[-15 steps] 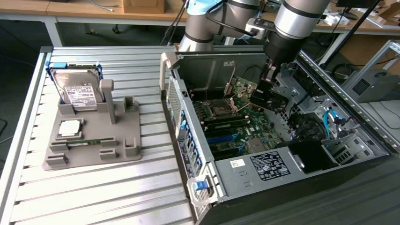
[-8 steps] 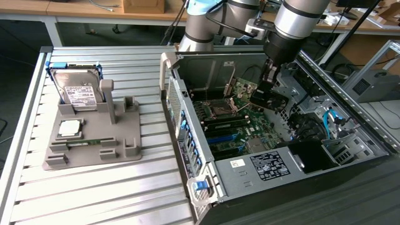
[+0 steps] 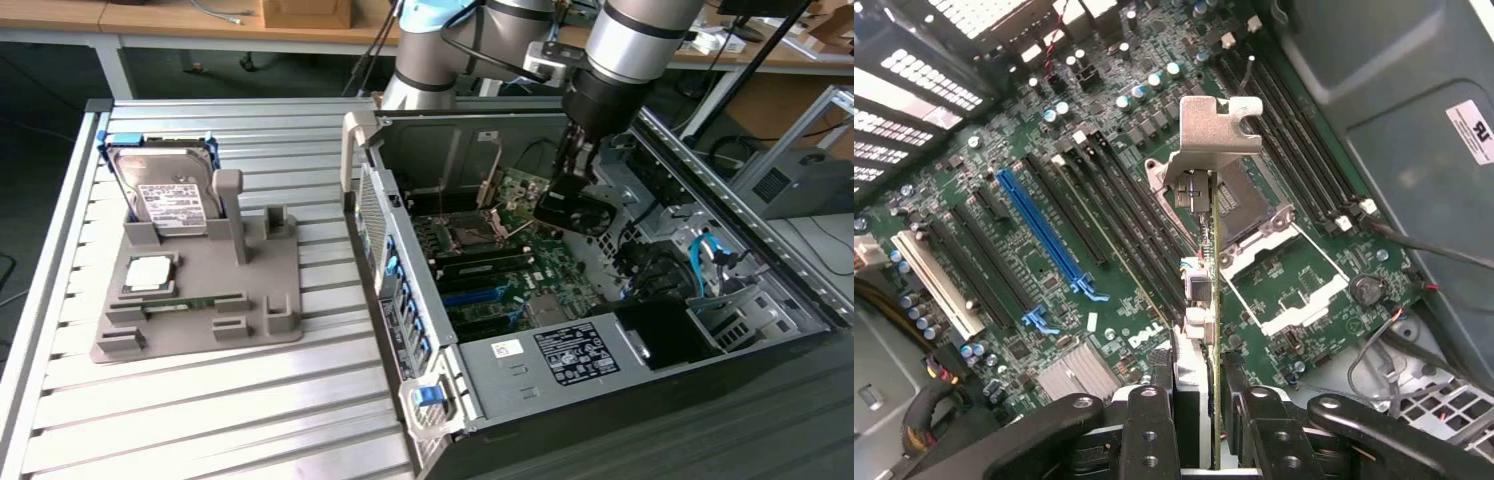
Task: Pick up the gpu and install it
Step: 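Insert the gpu into the slot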
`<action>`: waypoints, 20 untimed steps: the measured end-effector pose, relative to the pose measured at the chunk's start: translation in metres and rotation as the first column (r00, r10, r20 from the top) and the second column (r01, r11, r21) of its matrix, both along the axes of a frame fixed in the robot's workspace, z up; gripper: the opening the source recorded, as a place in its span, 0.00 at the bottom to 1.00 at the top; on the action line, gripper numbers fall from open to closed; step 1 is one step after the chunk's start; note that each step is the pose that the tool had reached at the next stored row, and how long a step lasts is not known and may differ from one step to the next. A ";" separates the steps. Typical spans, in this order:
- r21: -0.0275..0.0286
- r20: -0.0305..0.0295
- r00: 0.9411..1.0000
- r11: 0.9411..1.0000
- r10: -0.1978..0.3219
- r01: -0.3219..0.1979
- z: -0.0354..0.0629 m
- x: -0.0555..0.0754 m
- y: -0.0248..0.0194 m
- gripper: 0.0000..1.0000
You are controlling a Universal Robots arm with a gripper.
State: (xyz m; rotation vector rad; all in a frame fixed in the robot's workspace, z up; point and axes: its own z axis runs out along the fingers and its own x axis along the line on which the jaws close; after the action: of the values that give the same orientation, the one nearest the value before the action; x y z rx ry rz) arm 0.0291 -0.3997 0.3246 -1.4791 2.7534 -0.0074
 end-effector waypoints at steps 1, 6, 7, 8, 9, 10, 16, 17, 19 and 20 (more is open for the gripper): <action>0.000 0.000 1.000 1.000 0.007 -0.007 0.0000 0.000 0.0000 0.30; 0.000 0.000 0.999 0.999 0.040 -0.040 -0.0001 0.000 0.0000 0.30; 0.000 0.000 0.999 0.999 0.047 -0.047 -0.0001 0.000 0.0000 0.30; 0.000 0.000 0.998 0.998 0.061 -0.061 -0.0002 0.000 0.0000 0.30; 0.000 0.000 0.997 0.997 0.072 -0.072 -0.0002 0.000 0.0000 0.30; 0.000 0.000 0.997 0.997 0.083 -0.083 -0.0002 0.000 0.0000 0.30; 0.000 0.000 0.992 0.992 0.128 -0.128 -0.0003 0.000 0.0000 0.30; 0.000 0.000 0.990 0.990 0.140 -0.140 -0.0004 0.000 0.0000 0.30; 0.000 0.000 0.987 0.987 0.163 -0.163 -0.0005 0.000 0.0000 0.30; 0.000 0.000 0.985 0.985 0.173 -0.173 -0.0005 0.000 0.0000 0.30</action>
State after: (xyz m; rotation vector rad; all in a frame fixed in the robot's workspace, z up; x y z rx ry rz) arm 0.0291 -0.3998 0.3241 -1.7123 2.6144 -0.0053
